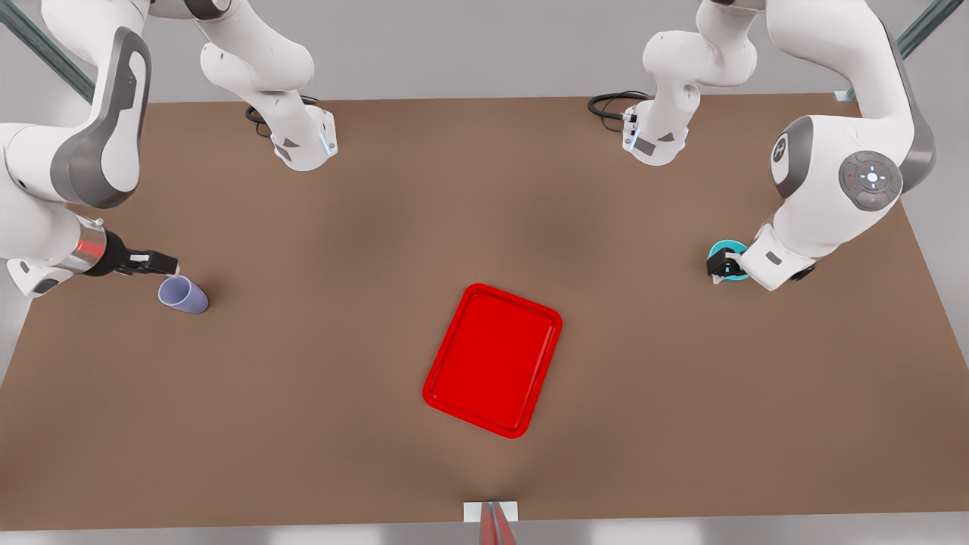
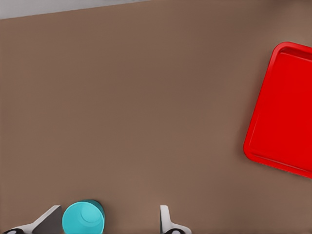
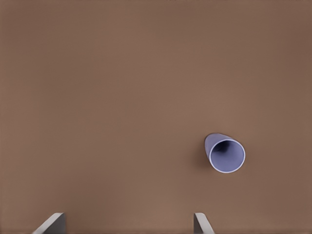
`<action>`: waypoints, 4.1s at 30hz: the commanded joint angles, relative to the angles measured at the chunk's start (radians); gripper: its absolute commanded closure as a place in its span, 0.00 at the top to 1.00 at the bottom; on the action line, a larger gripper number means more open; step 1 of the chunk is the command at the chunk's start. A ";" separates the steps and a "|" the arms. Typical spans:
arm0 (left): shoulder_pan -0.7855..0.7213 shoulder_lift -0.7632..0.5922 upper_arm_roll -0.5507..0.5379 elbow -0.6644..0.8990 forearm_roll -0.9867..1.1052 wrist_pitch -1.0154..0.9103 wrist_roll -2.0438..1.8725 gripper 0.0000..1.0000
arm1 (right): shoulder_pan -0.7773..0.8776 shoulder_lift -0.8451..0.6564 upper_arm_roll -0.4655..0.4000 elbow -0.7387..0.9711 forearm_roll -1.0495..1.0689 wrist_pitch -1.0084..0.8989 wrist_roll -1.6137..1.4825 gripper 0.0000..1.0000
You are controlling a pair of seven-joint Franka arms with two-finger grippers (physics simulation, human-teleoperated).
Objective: Place the bowl on the tray with the left arm and the cup on the tray with the right arm
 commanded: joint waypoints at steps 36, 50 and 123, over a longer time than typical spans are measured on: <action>0.513 0.287 0.032 -0.566 -0.168 0.437 0.814 0.21 | -0.012 0.001 -0.002 -0.002 0.002 0.000 -0.037 1.00; 0.136 0.147 -0.081 -0.439 -0.182 0.292 -0.045 0.21 | -0.029 0.009 -0.002 0.002 0.037 0.000 -0.058 1.00; 0.057 0.057 -0.048 0.064 -0.077 -0.350 -0.010 1.00 | -0.276 0.199 -0.077 -0.476 0.026 0.586 -0.193 1.00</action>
